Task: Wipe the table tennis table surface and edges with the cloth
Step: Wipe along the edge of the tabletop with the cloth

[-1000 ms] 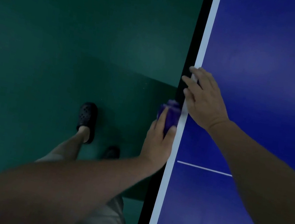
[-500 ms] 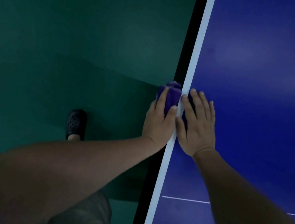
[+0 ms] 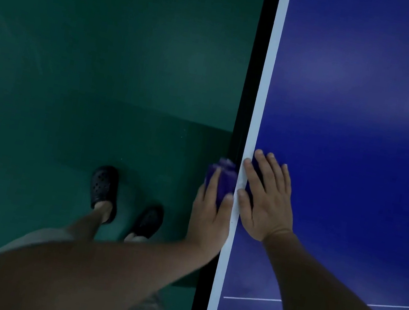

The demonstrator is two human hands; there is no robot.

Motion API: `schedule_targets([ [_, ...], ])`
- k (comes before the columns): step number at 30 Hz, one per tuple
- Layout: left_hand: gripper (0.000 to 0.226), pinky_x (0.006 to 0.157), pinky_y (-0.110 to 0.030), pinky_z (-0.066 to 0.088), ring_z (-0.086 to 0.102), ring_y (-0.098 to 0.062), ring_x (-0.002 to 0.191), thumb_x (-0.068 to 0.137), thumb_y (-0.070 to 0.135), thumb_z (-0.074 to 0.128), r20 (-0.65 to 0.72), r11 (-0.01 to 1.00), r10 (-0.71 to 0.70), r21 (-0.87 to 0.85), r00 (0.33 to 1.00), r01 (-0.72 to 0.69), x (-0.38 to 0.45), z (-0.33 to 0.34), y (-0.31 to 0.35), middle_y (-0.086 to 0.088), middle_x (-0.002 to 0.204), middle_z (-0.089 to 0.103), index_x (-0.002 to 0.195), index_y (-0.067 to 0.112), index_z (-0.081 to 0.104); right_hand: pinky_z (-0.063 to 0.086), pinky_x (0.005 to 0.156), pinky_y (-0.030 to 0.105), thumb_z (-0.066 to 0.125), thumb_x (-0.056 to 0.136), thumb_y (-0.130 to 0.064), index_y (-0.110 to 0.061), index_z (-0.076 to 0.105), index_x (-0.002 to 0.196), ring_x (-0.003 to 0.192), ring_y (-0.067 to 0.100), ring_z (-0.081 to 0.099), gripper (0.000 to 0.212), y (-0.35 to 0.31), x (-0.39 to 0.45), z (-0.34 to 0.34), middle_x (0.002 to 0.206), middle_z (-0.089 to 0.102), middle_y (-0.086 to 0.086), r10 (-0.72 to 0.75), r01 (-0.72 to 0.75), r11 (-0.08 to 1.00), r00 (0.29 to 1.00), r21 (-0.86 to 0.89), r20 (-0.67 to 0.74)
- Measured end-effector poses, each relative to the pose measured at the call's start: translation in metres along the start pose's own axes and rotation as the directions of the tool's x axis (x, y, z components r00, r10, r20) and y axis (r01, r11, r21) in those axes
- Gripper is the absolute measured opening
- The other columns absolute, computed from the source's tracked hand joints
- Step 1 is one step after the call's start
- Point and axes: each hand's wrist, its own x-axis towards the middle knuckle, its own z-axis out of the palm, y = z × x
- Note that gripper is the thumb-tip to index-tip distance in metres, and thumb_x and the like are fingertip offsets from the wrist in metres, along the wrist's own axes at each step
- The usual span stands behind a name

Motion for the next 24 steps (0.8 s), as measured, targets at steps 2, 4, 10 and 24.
schedule_targets([
  [2, 0.058, 0.097, -0.001, 0.024, 0.038, 0.009, 0.122, 0.099, 0.039, 0.044, -0.024, 1.0, 0.005, -0.001, 1.0, -0.005, 0.042, 0.002, 0.019, 0.008, 0.147, 0.04, 0.155, 0.038, 0.028, 0.018, 0.121, 0.057, 0.039, 0.101, -0.036, -0.013, 0.039, 0.152, 0.152, 0.03, 0.02, 0.055, 0.0, 0.0, -0.001, 0.162, 0.03, 0.01, 0.003, -0.003, 1.0, 1.0, -0.002, 0.003],
  [4, 0.057, 0.092, -0.003, 0.028, 0.042, 0.003, 0.119, 0.1, 0.038, 0.044, -0.033, 1.0, 0.014, 0.001, 0.999, -0.014, 0.077, 0.003, 0.039, 0.007, 0.146, 0.042, 0.155, 0.04, 0.029, 0.018, 0.121, 0.057, 0.04, 0.101, -0.036, -0.012, 0.04, 0.151, 0.152, 0.03, 0.021, 0.055, -0.001, 0.001, -0.003, 0.161, 0.03, 0.011, 0.009, -0.009, 1.0, 1.0, 0.019, -0.004],
  [10, 0.055, 0.101, -0.003, 0.025, 0.03, 0.023, 0.128, 0.101, 0.04, 0.039, 0.073, 0.995, 0.095, -0.028, 0.993, -0.093, 0.042, -0.012, 0.033, 0.035, 0.142, 0.033, 0.154, 0.048, 0.023, 0.019, 0.121, 0.058, 0.04, 0.1, -0.036, -0.012, 0.04, 0.151, 0.152, 0.03, 0.021, 0.056, -0.003, 0.003, -0.006, 0.162, 0.03, 0.01, 0.021, -0.022, 0.999, 1.0, 0.029, 0.023],
  [24, 0.052, 0.087, -0.002, 0.029, 0.043, 0.013, 0.106, 0.107, 0.032, 0.037, 0.038, 0.997, -0.027, 0.067, 0.999, 0.024, 0.098, -0.003, 0.069, 0.004, 0.144, 0.042, 0.157, 0.038, 0.023, 0.02, 0.121, 0.054, 0.048, 0.096, -0.038, -0.018, 0.045, 0.147, 0.149, 0.026, 0.029, 0.055, -0.006, 0.007, -0.009, 0.158, 0.037, 0.005, 0.099, -0.101, 0.989, 0.995, 0.105, 0.026],
])
